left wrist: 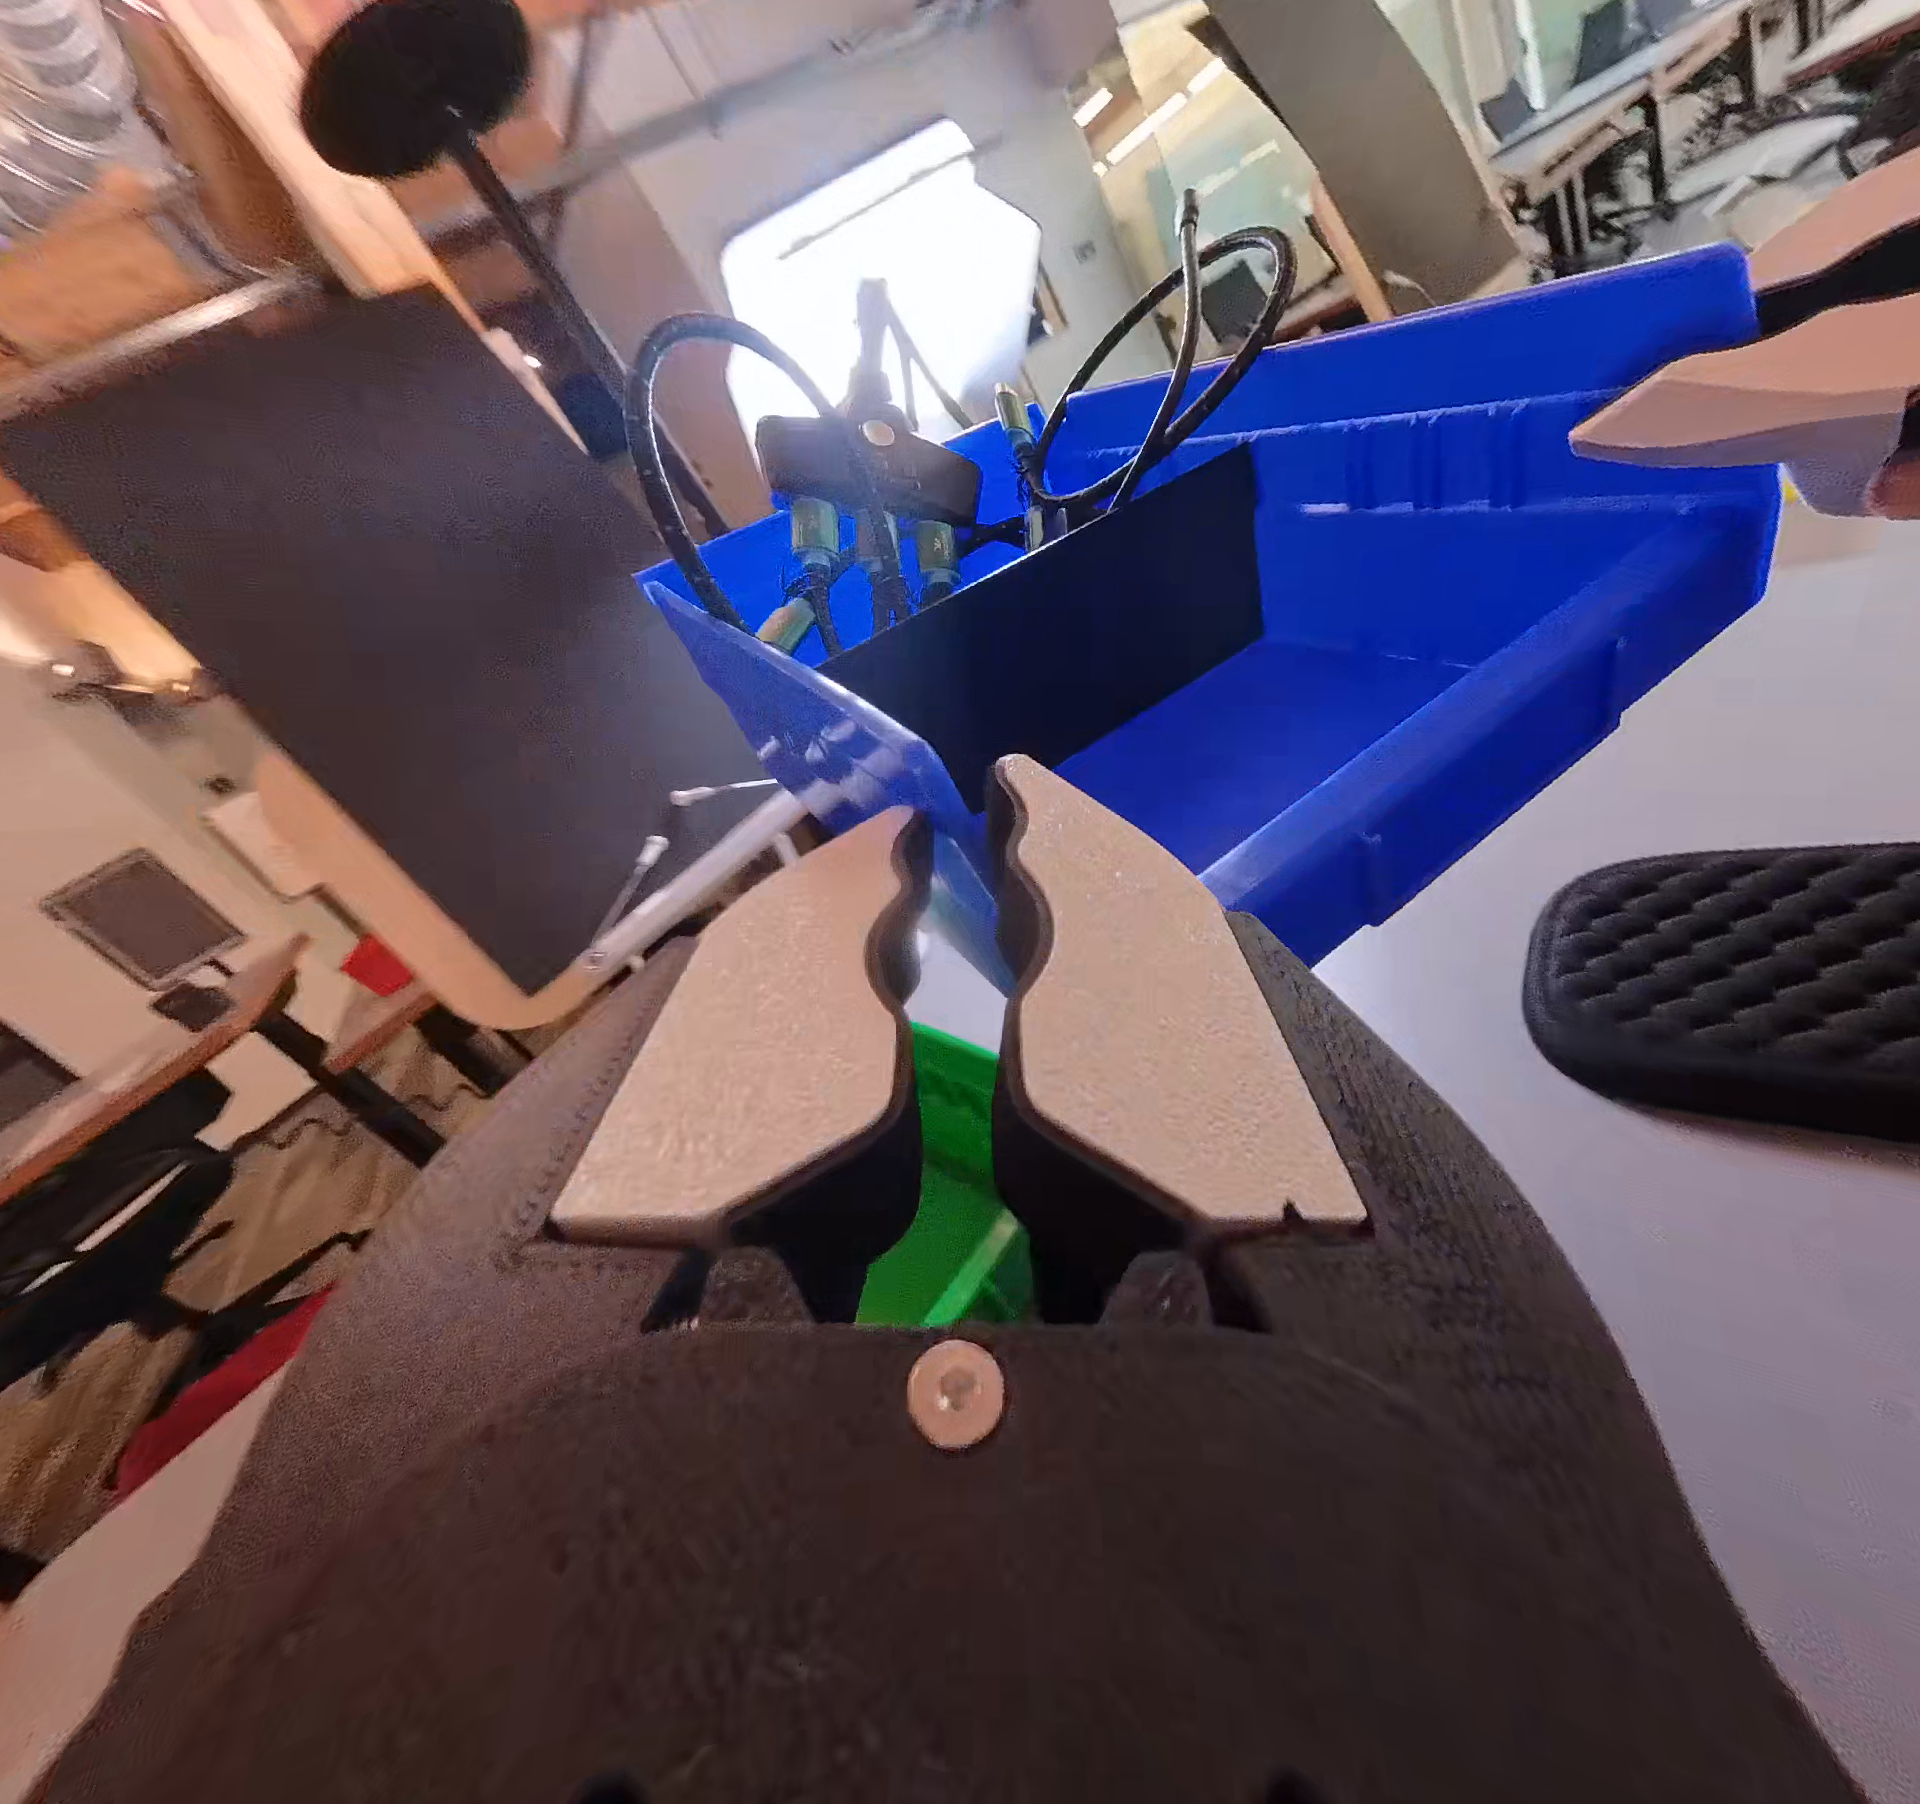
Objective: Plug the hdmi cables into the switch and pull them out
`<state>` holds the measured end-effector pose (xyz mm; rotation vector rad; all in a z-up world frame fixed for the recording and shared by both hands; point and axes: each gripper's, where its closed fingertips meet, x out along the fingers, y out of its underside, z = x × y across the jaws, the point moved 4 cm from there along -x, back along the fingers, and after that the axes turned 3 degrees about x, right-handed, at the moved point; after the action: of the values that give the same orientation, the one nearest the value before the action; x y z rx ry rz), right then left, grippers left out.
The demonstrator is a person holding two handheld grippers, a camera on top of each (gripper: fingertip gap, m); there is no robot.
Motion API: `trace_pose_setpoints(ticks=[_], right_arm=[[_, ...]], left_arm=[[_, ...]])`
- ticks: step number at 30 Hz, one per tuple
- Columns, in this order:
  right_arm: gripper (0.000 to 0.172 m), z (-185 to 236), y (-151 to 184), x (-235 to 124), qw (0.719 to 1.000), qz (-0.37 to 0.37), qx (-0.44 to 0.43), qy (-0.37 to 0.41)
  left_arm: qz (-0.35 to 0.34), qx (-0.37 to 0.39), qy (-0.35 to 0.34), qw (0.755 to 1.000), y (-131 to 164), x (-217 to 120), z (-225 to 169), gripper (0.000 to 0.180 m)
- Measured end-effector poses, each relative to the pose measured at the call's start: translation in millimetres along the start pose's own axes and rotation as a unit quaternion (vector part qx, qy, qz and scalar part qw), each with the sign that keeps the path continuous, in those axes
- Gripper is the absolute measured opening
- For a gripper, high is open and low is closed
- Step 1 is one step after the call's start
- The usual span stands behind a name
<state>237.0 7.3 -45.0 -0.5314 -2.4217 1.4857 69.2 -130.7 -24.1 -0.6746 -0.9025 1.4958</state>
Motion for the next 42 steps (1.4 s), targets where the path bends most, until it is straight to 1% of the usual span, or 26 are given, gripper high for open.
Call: trace_pose_setpoints(ticks=[2,5,7,9,11,14,16,19,22,25,30,31,33,35,38,39,40,41,42], right_arm=[[0.011,18,-33,-3,0.999,-0.045,-0.015,-0.020],[0.012,51,-76,2,0.992,-0.099,-0.023,-0.070],[0.012,79,-99,11,0.986,-0.123,-0.026,-0.110],[0.012,112,-116,24,0.978,-0.142,-0.028,-0.150],[0.011,148,-130,39,0.970,-0.155,-0.026,-0.188],[0.011,203,-142,65,0.957,-0.164,-0.021,-0.237],[0.011,239,-143,84,0.951,-0.166,-0.016,-0.261],[0.011,287,-136,116,0.943,-0.158,-0.005,-0.293],[0.011,329,-119,148,0.936,-0.139,0.005,-0.323],[0.011,358,-97,175,0.936,-0.109,0.002,-0.335],[0.011,378,-56,207,0.938,-0.054,-0.003,-0.343],[0.011,381,-47,213,0.940,-0.032,-0.006,-0.338],[0.015,383,-31,224,0.943,0.023,-0.021,-0.333],[0.021,380,-24,227,0.936,0.050,-0.049,-0.345],[0.039,356,-33,217,0.912,0.083,-0.062,-0.398],[0.045,342,-37,213,0.900,0.097,-0.071,-0.418],[0.051,326,-38,212,0.892,0.113,-0.085,-0.430],[0.057,308,-34,213,0.882,0.133,-0.105,-0.441],[0.065,293,-26,214,0.868,0.156,-0.125,-0.455]], left_arm=[[-0.011,0.011,-0.035,0.999,-13,-36,19,0.011],[-0.008,0.026,-0.093,0.995,-24,-94,43,0.011],[0.012,0.035,-0.137,0.990,-25,-132,59,0.011],[0.035,0.036,-0.175,0.983,-17,-169,74,0.011],[0.062,0.038,-0.210,0.975,-4,-203,88,0.010],[0.100,0.030,-0.254,0.961,22,-247,109,0.011],[0.118,0.027,-0.276,0.953,45,-269,122,0.011],[0.150,0.014,-0.298,0.943,88,-292,139,0.011],[0.172,-0.013,-0.303,0.937,136,-304,153,0.011],[0.198,-0.036,-0.304,0.931,185,-304,159,0.010],[0.235,-0.043,-0.298,0.924,245,-287,156,0.008],[0.242,-0.050,-0.296,0.923,256,-283,156,0.008],[0.250,-0.064,-0.308,0.916,269,-272,159,0.008],[0.271,-0.075,-0.322,0.904,276,-260,165,0.008],[0.317,-0.076,-0.330,0.886,291,-246,178,0.010],[0.325,-0.079,-0.318,0.887,295,-241,181,0.011],[0.329,-0.083,-0.298,0.892,294,-238,183,0.012],[0.334,-0.084,-0.294,0.892,288,-239,186,0.022],[0.325,-0.074,-0.301,0.893,276,-244,192,0.026]])
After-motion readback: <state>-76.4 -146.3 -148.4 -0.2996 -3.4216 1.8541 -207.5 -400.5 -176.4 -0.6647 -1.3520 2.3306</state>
